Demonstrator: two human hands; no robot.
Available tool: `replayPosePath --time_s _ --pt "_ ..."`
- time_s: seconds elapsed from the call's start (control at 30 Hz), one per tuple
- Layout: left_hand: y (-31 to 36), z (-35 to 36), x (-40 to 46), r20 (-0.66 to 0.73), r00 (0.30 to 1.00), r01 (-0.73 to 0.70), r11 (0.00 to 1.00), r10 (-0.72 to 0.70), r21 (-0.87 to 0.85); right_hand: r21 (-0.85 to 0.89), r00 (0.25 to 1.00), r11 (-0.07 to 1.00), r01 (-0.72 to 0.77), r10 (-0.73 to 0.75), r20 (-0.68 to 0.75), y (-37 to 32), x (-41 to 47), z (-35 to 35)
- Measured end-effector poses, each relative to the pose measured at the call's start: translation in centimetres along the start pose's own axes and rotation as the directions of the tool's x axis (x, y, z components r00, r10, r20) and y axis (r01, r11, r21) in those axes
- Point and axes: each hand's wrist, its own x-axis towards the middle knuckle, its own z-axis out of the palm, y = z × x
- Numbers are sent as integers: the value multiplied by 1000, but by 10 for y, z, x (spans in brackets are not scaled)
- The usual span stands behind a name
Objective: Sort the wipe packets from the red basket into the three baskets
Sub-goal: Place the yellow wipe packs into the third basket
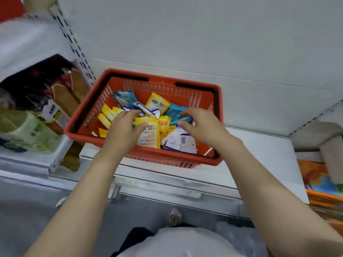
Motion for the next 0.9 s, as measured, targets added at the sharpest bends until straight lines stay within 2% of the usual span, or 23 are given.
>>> replayPosePath --time_s 0.1,0.23,0.33,0.5,0.63,0.77,0.83,0.9 --pt "-15 -4 28 106 993 59 998 -61 17 -8 980 1000 -30 31 197 -16 43 20" --pt "-28 -11 60 205 978 49 999 -48 1 45 943 996 -78 60 327 -38 87 57" --pt "-36 -15 75 322 945 68 998 -58 -18 12 901 990 -144 126 415 -41 98 79" --pt "-50 -16 93 417 907 101 993 -64 -66 131 868 944 -303 216 448 -30 101 97" --pt "-54 -15 96 445 895 98 987 -32 -125 161 884 933 -323 237 403 -30 106 96" --pt "-56 -14 100 473 881 97 984 -16 -147 232 870 906 -353 227 438 -28 104 98" --pt "-56 -15 102 479 878 100 978 0 -183 322 883 866 -382 238 405 -26 103 92" --pt "-53 -17 103 460 888 105 974 0 -201 482 911 778 -402 284 299 -28 101 75"
